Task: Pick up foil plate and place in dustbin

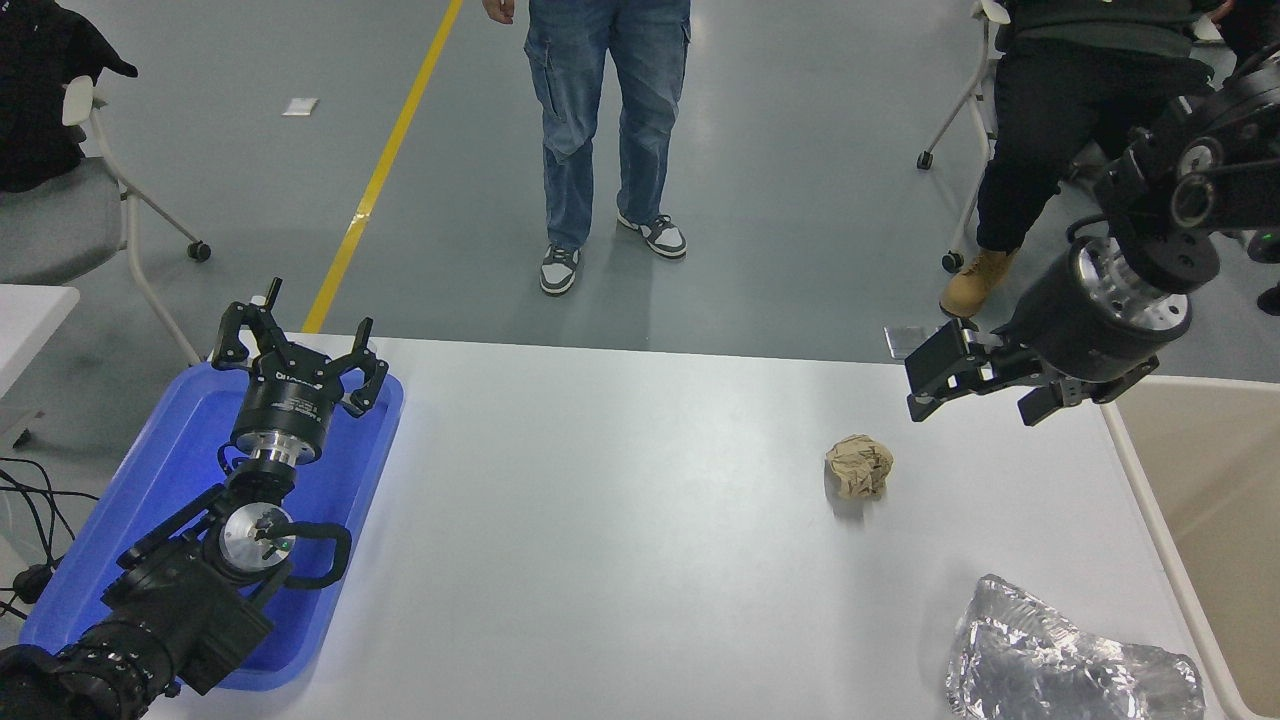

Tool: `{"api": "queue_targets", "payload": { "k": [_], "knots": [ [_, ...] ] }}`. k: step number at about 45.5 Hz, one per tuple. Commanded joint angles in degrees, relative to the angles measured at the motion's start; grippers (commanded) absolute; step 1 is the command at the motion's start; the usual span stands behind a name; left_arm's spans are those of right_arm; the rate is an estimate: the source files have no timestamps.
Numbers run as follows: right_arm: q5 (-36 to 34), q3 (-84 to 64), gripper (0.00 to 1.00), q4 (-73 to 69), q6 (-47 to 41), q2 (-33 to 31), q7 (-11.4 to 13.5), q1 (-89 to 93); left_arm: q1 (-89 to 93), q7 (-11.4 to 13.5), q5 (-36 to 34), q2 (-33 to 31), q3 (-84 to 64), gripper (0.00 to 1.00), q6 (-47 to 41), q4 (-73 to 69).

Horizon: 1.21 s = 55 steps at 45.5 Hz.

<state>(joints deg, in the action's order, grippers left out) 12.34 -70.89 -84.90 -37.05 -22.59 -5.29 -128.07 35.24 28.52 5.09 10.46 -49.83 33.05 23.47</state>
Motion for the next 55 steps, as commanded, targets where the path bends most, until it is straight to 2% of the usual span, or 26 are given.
{"api": "queue_targets", "payload": {
  "k": [1,16,25,35,55],
  "knots": [
    [0.06,0.14,1.0,3.42,-0.04,-2.37,-0.07,2.47,0.09,-0.05,0.01,0.0,0.0,1.0,0.0,0.0],
    [0.76,-0.83,1.0,9.31,-0.22,-5.71,-0.07,4.15,0.0,-0.05,0.01,0.0,0.0,1.0,0.0,0.0],
    [0.85,-8.39,1.0,10.72,0.04,-7.73,-0.07,5.11,0.09,-0.05,0.01,0.0,0.0,1.0,0.0,0.0],
    [1.81,-9.09,1.0,11.34,2.94,-14.93,-0.07,8.36,0.0,-0.05,-0.08,0.0,0.0,1.0,0.0,0.0],
    [26.15,-5.49,1.0,11.08,9.8,-29.26,-0.24,19.96,0.0,-0.05,0.01,0.0,0.0,1.0,0.0,0.0]
  ]
}}
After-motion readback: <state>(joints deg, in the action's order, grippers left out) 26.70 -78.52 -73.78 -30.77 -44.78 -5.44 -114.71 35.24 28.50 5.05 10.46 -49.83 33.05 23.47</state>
